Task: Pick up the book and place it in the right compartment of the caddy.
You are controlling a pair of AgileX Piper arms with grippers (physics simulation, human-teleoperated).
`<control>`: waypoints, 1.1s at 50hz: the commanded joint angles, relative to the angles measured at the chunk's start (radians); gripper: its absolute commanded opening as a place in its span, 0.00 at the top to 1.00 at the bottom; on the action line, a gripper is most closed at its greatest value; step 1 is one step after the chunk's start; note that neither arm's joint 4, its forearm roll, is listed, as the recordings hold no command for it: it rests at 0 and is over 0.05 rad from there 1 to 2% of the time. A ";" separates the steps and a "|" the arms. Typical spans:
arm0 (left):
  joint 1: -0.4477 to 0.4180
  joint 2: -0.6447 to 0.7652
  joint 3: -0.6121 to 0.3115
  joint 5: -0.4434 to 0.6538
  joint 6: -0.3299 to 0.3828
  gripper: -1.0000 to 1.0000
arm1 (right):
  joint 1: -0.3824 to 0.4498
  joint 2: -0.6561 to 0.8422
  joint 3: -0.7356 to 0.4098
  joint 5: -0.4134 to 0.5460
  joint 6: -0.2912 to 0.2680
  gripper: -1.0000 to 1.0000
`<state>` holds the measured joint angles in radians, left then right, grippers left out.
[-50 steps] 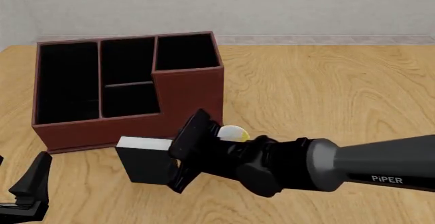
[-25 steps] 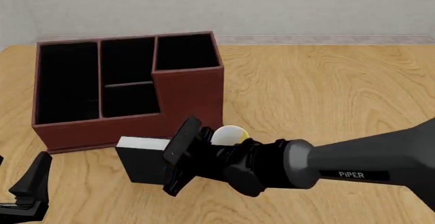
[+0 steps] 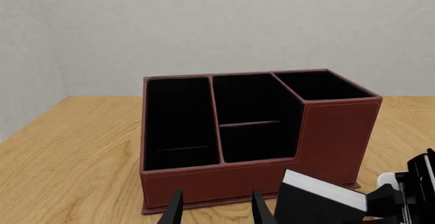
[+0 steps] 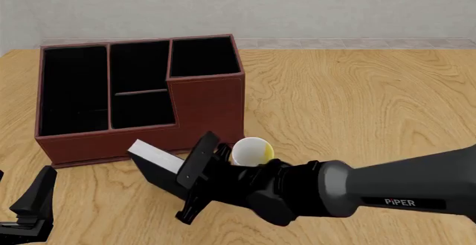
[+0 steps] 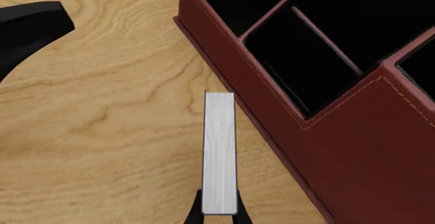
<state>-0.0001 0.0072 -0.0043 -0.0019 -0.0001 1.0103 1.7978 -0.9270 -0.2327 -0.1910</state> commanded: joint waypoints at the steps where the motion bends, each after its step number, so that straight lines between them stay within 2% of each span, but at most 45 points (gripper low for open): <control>1: 0.000 0.000 0.000 0.000 0.000 0.00 | 0.003 -0.060 0.029 -0.040 0.032 1.00; 3: 0.000 0.000 0.000 0.000 0.000 0.00 | -0.001 -0.072 0.040 -0.053 0.022 1.00; 5: 0.000 0.000 0.000 0.000 0.000 0.00 | 0.010 -0.094 0.048 -0.061 0.059 1.00; 7: 0.000 0.000 0.000 0.000 0.000 0.00 | 0.024 -0.114 0.057 -0.062 0.073 1.00; 19: 0.000 0.000 0.000 0.000 0.000 0.00 | 0.054 -0.195 0.085 -0.046 0.064 1.00; 28: 0.000 0.000 0.000 0.000 0.000 0.00 | 0.072 -0.271 0.102 -0.029 0.086 1.00; 40: 0.000 0.000 0.000 0.000 0.000 0.00 | 0.075 -0.341 0.077 0.042 0.099 1.00; 55: 0.000 0.000 0.000 0.000 0.000 0.00 | 0.076 -0.408 -0.037 0.191 0.086 1.00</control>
<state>0.0000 0.0072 -0.0043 -0.0019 -0.0001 1.0831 1.4415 -0.8908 -0.1243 -0.1166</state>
